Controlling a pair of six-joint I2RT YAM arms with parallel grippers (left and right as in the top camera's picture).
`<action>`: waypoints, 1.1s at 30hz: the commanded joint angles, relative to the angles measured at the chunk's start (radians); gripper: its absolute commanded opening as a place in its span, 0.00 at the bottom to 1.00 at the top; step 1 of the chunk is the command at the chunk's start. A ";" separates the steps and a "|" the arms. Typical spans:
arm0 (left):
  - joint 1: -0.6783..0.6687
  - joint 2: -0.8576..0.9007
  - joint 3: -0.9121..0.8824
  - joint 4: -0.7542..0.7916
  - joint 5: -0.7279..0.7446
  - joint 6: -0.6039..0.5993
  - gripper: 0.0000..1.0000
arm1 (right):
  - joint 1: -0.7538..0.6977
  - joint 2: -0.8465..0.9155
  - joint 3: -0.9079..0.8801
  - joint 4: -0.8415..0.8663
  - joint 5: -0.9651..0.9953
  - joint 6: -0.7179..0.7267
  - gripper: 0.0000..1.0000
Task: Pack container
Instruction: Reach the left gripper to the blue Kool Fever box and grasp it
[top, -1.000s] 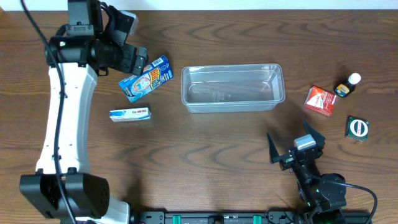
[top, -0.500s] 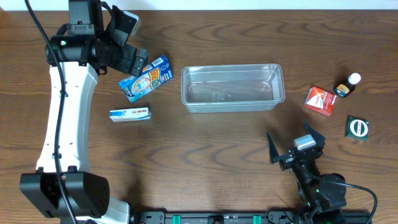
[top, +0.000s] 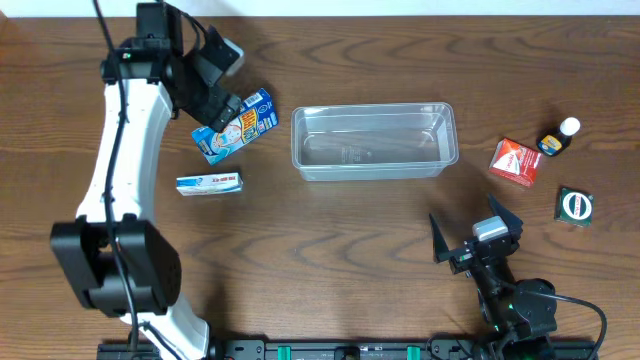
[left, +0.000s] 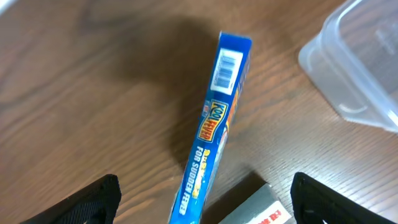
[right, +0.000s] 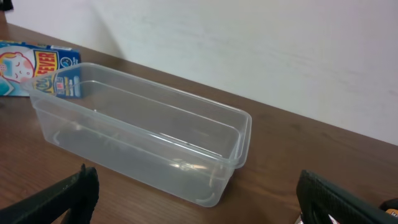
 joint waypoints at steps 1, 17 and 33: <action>0.000 0.024 -0.007 -0.003 -0.015 0.048 0.87 | 0.002 -0.005 -0.003 -0.002 -0.008 -0.015 0.99; 0.000 0.152 -0.007 -0.003 -0.015 0.056 0.79 | 0.002 -0.005 -0.003 -0.002 -0.008 -0.015 0.99; 0.000 0.192 -0.011 -0.007 -0.034 0.056 0.43 | 0.002 -0.005 -0.003 -0.002 -0.008 -0.015 0.99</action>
